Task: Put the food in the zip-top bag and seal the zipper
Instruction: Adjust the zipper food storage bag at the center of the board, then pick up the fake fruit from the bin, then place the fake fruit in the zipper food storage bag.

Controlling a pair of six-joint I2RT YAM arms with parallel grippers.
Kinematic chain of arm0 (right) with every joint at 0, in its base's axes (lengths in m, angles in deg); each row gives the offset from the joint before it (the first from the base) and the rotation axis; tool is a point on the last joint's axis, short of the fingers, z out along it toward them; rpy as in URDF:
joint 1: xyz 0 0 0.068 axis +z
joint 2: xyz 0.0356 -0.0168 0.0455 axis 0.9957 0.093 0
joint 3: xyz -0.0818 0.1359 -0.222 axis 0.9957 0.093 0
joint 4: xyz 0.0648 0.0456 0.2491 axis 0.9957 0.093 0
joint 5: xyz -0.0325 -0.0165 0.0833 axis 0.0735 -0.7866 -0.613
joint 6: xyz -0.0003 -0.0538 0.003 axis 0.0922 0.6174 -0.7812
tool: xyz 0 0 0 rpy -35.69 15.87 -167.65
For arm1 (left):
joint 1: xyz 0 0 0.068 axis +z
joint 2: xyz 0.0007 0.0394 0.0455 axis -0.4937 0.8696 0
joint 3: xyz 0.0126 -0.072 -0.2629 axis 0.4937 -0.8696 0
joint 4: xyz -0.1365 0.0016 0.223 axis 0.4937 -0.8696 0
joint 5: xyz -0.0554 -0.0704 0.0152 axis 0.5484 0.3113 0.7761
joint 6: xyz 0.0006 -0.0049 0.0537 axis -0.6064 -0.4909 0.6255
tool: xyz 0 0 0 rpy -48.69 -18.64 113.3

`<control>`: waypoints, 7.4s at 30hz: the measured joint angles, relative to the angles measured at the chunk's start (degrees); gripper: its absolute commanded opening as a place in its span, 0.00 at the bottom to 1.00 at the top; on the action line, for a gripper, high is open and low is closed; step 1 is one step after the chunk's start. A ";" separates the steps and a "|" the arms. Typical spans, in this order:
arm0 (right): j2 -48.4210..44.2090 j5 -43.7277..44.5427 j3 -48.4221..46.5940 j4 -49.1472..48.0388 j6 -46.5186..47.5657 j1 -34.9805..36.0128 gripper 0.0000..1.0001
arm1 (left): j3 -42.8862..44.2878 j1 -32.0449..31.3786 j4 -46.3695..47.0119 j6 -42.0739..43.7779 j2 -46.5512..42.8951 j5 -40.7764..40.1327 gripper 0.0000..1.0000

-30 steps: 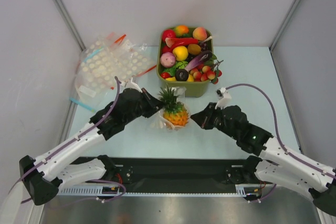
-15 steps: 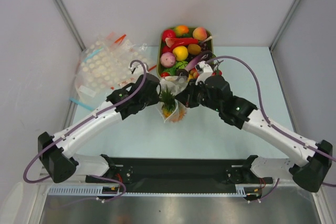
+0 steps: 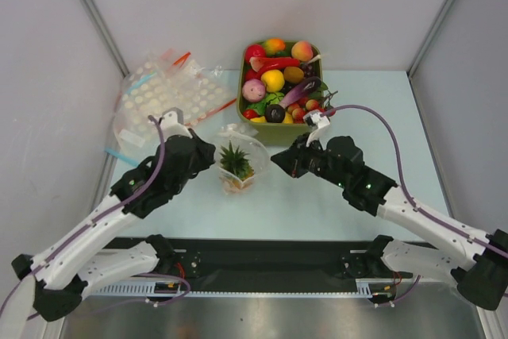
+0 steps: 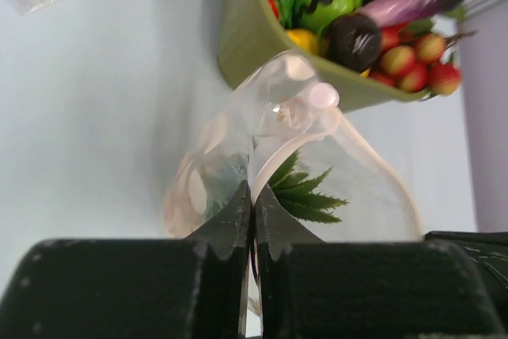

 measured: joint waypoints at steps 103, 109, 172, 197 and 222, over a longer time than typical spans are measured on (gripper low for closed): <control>9.03 14.43 -1.66 -1.09 7.28 9.49 0.50 | 1.66 -13.70 -7.67 -1.42 -0.20 -24.22 0.03; 9.92 9.09 -1.64 -2.38 7.32 6.08 0.62 | 3.30 -12.96 -10.49 -2.71 5.29 -25.70 0.05; 43.43 31.61 -38.27 16.09 7.34 -6.36 0.53 | -1.75 -6.86 -0.90 1.36 8.68 -17.05 0.00; -2.25 22.10 1.33 -5.62 19.39 12.17 0.48 | -1.73 -6.84 -0.92 1.42 7.82 -16.85 0.00; 10.38 18.03 2.40 -19.93 25.11 18.14 0.46 | -3.85 -6.86 5.99 6.45 2.97 -8.72 0.00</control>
